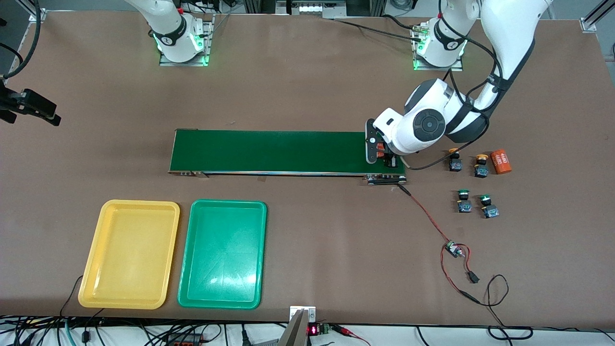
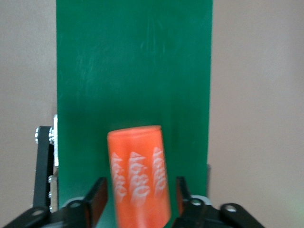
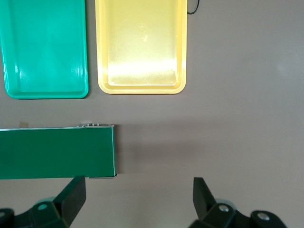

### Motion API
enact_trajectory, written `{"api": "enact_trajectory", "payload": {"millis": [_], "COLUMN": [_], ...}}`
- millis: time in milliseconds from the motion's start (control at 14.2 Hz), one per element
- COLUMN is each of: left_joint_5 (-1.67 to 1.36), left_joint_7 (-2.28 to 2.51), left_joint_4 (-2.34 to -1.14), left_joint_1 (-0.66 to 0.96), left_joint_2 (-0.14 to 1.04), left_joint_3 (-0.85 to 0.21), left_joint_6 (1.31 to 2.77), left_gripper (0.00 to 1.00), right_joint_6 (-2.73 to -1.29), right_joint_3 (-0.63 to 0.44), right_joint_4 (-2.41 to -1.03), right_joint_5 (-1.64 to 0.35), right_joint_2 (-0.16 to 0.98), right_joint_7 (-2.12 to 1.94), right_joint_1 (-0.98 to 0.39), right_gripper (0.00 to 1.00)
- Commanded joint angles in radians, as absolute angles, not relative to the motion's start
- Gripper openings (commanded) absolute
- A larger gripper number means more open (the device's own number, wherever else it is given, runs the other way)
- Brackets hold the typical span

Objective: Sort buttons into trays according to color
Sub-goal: 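Move the left gripper back over the green-cap buttons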

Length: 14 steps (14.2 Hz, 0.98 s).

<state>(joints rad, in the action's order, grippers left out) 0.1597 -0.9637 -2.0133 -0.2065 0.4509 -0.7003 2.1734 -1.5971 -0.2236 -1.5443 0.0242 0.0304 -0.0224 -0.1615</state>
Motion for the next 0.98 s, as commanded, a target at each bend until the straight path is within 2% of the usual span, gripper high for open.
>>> {"api": "enact_trajectory", "payload": {"millis": [0, 422, 914], "left_joint_5": [0.192, 0.193, 0.253], "left_joint_7": [-0.976, -0.835, -0.383], "left_joint_4": [-1.994, -1.735, -1.687], "left_joint_1": [-0.219, -0.262, -0.455], "left_joint_2": [0.439, 0.42, 0.426], "left_joint_3": [-0.709, -0.672, -0.647], "left_joint_6": [2.177, 1.821, 1.819], "left_gripper": [1.0, 1.0, 1.0], "right_joint_6": [-1.605, -1.601, -1.605], "right_joint_3": [-0.222, -0.222, -0.221], "right_joint_4": [-1.56, -1.56, -1.56], "right_joint_5": [0.035, 0.035, 0.037], "right_joint_2": [0.011, 0.009, 0.011], "right_joint_7": [-0.034, -0.034, -0.034], "right_joint_1": [-0.163, -0.164, -0.166], "right_gripper": [1.0, 1.0, 1.0]}}
